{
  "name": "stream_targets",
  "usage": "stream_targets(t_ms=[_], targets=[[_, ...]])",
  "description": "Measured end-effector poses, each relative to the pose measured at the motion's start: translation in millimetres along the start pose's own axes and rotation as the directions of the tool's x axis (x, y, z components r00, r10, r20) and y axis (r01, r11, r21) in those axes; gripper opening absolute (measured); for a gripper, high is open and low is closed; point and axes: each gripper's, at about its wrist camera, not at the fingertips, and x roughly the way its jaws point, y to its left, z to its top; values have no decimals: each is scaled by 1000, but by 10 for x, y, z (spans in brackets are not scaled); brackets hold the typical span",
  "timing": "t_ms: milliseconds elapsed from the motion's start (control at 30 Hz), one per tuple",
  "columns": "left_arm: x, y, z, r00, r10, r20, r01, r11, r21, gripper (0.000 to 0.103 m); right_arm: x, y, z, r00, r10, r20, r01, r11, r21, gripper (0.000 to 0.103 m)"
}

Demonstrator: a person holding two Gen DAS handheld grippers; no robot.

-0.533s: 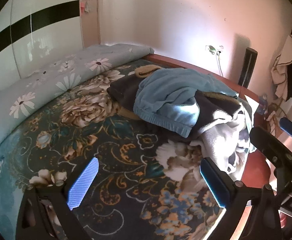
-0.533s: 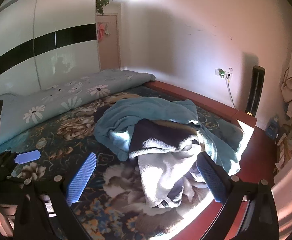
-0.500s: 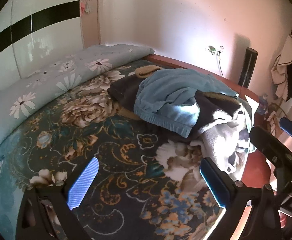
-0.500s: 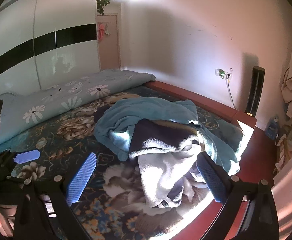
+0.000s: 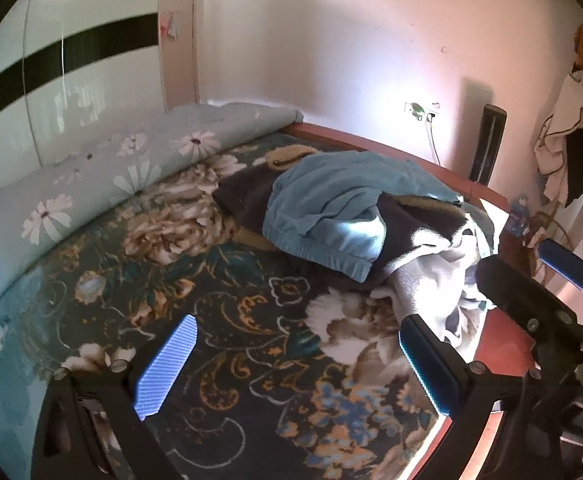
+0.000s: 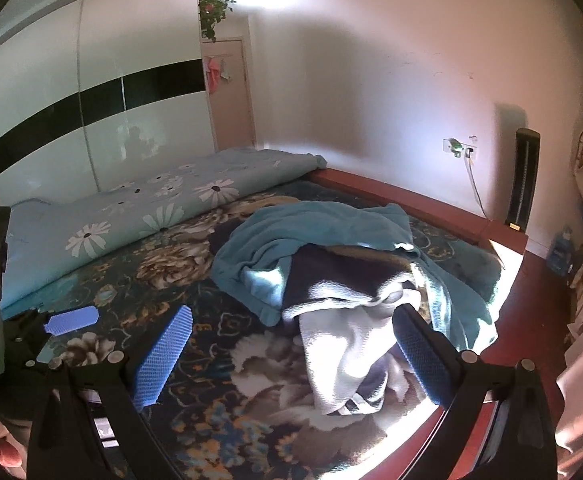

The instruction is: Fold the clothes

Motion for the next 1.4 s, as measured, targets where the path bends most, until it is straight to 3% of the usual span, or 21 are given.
stream_targets(t_ms=[167, 600, 1400], targets=[[-26, -32, 9, 999, 34, 2, -34, 999, 30, 103, 37, 20, -15, 998, 53, -20, -53, 999, 3, 101], [-158, -113, 14, 998, 35, 46, -38, 997, 72, 103, -61, 96, -7, 986, 167, 7, -167, 986, -22, 101], [-219, 3, -10, 999, 23, 45, -26, 998, 62, 103, -62, 210, 10, 984, 177, -29, -178, 983, -51, 101]])
